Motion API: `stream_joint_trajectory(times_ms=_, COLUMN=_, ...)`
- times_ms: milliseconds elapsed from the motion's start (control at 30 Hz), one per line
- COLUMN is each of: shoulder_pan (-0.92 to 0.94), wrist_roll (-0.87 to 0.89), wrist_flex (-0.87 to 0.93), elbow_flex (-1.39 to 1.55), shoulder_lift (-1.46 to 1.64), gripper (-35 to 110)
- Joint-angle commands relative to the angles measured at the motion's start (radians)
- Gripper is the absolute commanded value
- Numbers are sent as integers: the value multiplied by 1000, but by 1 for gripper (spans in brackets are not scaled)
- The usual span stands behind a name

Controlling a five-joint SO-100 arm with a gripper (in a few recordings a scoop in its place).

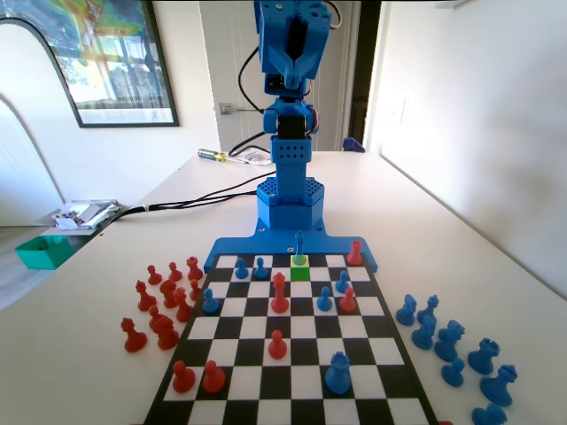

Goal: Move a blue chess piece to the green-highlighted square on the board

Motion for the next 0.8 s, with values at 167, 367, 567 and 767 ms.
stream_joint_trajectory(times_ms=167, shoulder_pan=5, wrist_roll=-5, wrist_flex=-20, elbow_flex=5, shoulder_lift=3, gripper=1)
stream_joint_trajectory(times_ms=367, shoulder_pan=5, wrist_roll=-5, wrist_flex=-20, elbow_flex=5, shoulder_lift=3, gripper=1)
stream_joint_trajectory(times_ms=567, shoulder_pan=2, wrist_roll=-5, wrist_flex=-18, elbow_flex=5, shoulder_lift=3, gripper=6)
stream_joint_trajectory(times_ms=767, shoulder_pan=5, wrist_roll=-3, wrist_flex=-18, elbow_flex=5, shoulder_lift=3, gripper=3)
